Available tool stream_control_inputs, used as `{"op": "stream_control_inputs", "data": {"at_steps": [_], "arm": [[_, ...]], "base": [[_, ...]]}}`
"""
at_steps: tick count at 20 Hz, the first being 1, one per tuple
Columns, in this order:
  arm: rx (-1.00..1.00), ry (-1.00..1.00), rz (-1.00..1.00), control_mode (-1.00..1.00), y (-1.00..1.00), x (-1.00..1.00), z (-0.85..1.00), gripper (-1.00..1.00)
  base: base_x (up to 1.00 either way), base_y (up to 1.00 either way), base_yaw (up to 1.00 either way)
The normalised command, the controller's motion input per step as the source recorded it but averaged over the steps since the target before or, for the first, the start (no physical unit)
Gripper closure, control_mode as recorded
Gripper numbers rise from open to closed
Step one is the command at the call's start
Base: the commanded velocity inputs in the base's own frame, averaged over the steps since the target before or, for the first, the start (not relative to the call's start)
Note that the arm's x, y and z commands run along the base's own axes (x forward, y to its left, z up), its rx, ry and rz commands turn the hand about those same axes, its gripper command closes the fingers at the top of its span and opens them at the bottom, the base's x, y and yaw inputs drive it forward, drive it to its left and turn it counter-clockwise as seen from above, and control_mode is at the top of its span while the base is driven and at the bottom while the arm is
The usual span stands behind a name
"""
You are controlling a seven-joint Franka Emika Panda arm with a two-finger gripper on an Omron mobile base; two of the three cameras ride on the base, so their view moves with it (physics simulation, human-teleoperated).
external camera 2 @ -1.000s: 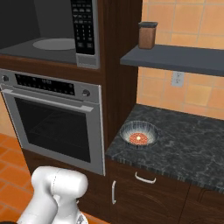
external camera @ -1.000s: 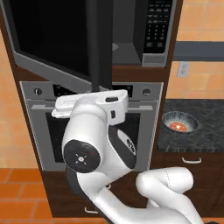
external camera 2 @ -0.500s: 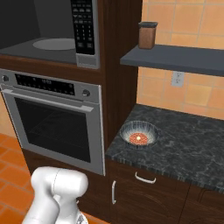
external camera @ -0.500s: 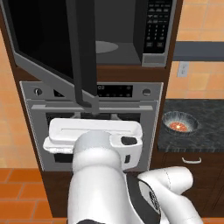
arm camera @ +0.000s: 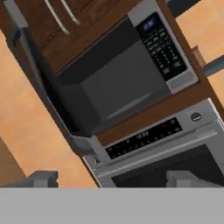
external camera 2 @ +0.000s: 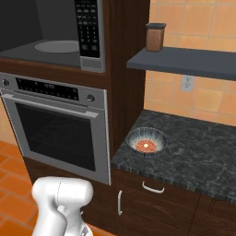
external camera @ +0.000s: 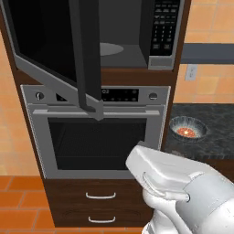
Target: Open the microwave, place the bowl with waffle inside the microwave, then close the microwave door and turn it on.
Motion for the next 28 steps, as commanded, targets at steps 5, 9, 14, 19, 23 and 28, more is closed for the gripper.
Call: {"op": "stream_control_inputs", "data": {"at_steps": [5, 9, 14, 19, 23, 28], "arm": [[0.58, 0.12, 0.27, -1.00, -0.88, 0.08, 0.21, -1.00], [0.67, 0.11, 0.08, -1.00, -1.00, 0.46, 0.53, -1.00], [0.43, 0.17, 0.07, -1.00, -0.56, 0.68, 0.14, -1.00], [0.04, 0.43, 0.00, -1.00, 0.24, 0.88, -0.15, -1.00], [0.05, 0.14, 0.12, -1.00, 0.39, 0.35, -0.09, -1.00], [0.11, 0.15, 0.39, -1.00, 0.30, 0.29, 0.00, -1.00]], "base": [[0.00, 0.00, 0.00], [0.00, 0.00, 0.00], [0.00, 0.00, 0.00], [0.00, 0.00, 0.00], [0.00, 0.00, 0.00], [0.00, 0.00, 0.00]]}}
